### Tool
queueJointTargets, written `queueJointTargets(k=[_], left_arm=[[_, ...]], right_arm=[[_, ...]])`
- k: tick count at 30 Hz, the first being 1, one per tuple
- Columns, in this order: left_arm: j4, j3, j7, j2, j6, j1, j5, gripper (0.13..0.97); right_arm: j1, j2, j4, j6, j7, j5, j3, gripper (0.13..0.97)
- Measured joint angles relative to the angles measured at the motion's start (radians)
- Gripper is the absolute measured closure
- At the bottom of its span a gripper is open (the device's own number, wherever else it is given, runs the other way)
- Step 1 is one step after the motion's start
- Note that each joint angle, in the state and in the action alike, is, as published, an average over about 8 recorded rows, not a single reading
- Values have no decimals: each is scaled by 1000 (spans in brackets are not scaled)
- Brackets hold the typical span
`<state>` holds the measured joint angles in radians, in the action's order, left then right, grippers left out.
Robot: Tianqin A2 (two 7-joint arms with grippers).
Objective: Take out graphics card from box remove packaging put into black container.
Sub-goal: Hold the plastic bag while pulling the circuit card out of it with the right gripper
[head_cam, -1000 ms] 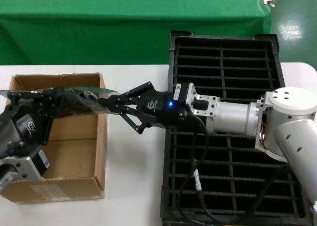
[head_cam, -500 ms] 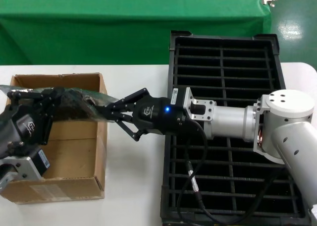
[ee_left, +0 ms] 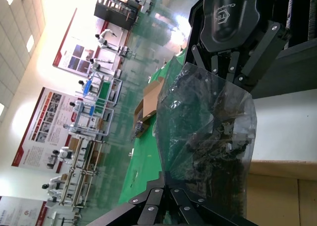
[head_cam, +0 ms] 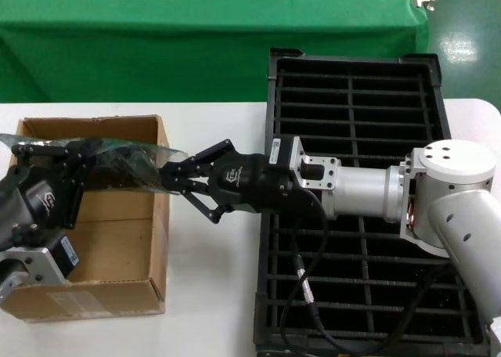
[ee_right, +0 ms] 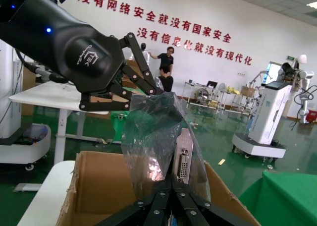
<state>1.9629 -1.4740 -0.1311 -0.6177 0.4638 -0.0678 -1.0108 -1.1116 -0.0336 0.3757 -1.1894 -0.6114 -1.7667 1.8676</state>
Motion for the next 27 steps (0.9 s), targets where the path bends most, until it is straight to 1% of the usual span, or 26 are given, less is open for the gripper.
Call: queueJointTargets(k=[6, 10, 18, 27], left_arm=[[0, 0, 0, 0, 0, 0, 0, 958], [0, 0, 0, 0, 0, 0, 0, 958], [0, 0, 0, 0, 0, 0, 0, 958], [0, 0, 0, 0, 0, 0, 0, 958]], right_arm=[[-10, 2, -22, -17, -4, 5, -1, 922], [-16, 6, -38, -27, -8, 8, -4, 922], [-50, 25, -104, -26, -32, -17, -8, 817], [-74, 33, -148, -17, -45, -86, 37, 835]])
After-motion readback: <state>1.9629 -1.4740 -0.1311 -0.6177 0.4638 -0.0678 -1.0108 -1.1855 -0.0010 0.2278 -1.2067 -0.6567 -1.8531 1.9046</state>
